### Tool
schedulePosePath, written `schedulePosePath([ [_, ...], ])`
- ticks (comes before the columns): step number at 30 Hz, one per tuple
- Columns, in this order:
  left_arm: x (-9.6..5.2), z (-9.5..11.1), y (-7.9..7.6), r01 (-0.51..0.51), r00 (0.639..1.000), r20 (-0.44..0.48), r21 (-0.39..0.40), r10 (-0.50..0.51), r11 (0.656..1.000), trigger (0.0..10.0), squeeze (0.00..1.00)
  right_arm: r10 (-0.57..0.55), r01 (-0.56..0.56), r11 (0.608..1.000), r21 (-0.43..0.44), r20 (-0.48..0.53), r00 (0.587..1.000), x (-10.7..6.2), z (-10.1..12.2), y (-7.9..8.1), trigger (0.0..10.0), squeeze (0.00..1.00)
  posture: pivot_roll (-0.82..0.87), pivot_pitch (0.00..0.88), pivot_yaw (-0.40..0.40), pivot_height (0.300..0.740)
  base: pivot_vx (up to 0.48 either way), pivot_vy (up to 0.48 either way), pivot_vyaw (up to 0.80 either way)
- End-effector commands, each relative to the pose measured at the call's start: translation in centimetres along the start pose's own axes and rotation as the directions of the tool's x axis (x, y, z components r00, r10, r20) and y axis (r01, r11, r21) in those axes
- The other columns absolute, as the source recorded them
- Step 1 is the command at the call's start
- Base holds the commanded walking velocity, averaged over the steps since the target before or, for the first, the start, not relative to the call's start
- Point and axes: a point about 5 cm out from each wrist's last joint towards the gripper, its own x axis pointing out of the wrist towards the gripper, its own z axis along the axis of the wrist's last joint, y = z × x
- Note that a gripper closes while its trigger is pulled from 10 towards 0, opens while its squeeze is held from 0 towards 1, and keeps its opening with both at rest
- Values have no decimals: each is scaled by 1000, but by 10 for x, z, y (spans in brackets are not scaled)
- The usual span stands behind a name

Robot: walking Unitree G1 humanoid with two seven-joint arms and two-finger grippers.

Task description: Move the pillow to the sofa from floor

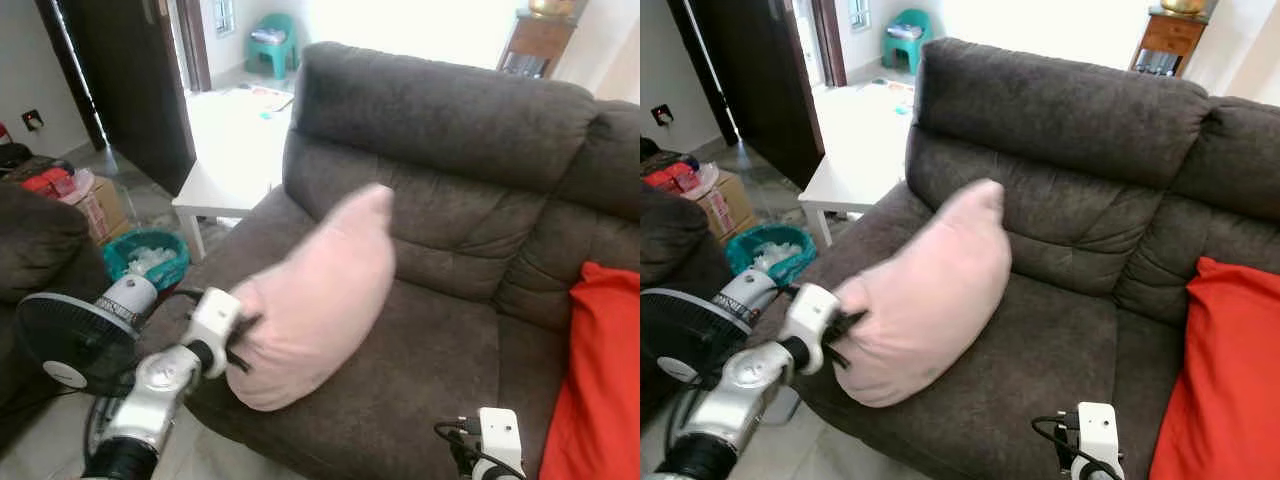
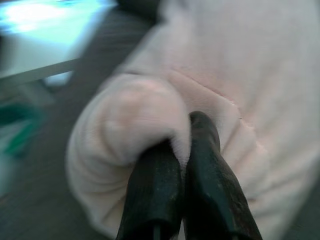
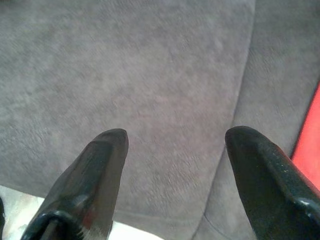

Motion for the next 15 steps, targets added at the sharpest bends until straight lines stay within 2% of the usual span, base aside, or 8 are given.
schedulePosePath([
  [1,-6,-15,13,-95,994,-59,-21,93,995,10000,0,-15,15,1000,5,-5,1000,-1,-3,-6,10000,0,94,13,-94,740,0,0,0],
  [4,-9,-22,17,-150,987,-62,-75,145,986,10000,0,-22,22,1000,3,-40,999,-4,-11,-6,10000,0,94,16,-96,740,0,0,0],
  [7,-9,-25,11,-143,989,-49,-117,138,983,10000,0,-33,34,999,8,-83,996,-7,-20,-8,10000,0,93,17,-98,740,0,0,0],
  [11,-5,-20,-3,-114,993,14,-122,116,986,10000,0,-45,51,998,34,-143,989,-12,-34,-12,10000,0,87,19,-103,740,0,0,0],
  [15,-3,-17,-9,-77,996,38,-103,81,992,10000,0,-50,56,998,38,-162,986,-13,-38,-12,10000,0,91,18,-106,740,0,0,0],
])
